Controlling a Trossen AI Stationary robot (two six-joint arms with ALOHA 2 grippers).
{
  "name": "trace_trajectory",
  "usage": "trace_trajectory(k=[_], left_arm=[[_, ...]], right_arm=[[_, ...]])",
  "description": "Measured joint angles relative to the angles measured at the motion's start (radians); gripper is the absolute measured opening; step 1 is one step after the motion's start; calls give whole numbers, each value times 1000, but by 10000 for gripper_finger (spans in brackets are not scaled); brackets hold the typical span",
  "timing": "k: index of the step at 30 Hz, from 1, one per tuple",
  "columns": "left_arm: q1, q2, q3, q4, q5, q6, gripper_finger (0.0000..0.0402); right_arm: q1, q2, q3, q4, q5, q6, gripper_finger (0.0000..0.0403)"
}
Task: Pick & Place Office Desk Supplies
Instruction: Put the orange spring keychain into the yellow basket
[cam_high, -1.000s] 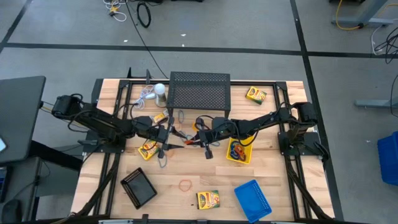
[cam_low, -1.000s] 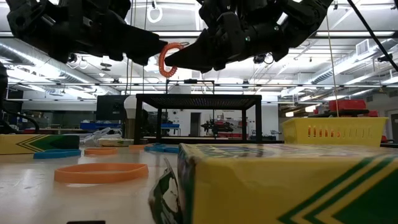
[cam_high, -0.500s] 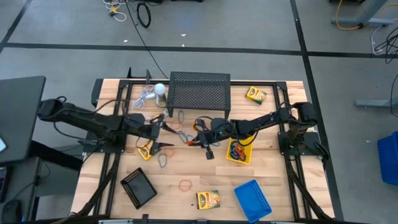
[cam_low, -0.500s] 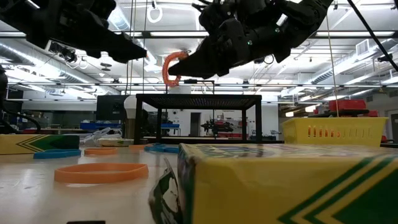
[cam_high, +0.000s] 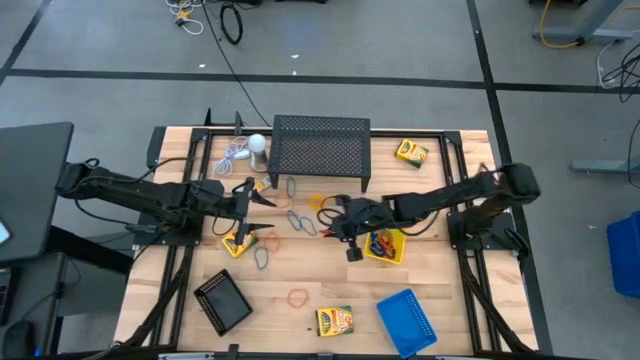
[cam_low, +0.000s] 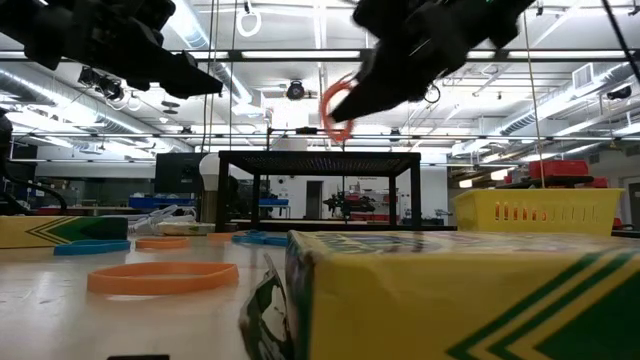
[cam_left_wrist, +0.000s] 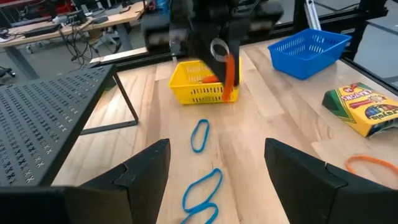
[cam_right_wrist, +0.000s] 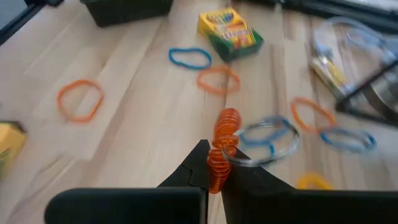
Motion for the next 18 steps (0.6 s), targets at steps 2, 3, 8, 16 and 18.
trace_trajectory(k=[2,3,8,16,18], left_arm=[[0,0,0,0,-2,-7,264],[0,0,0,0,-2,-7,264],[0,0,0,1,-2,-8,264],[0,13,0,22,-2,-11,264],[0,13,0,26,-2,-11,264]], right_arm=[[14,-56,0,-99,35,36,18],[21,-80,0,-152,48,56,18],[42,-168,0,-393,120,175,17],[46,-153,0,-634,145,273,17],[45,-156,1,-646,150,284,17]])
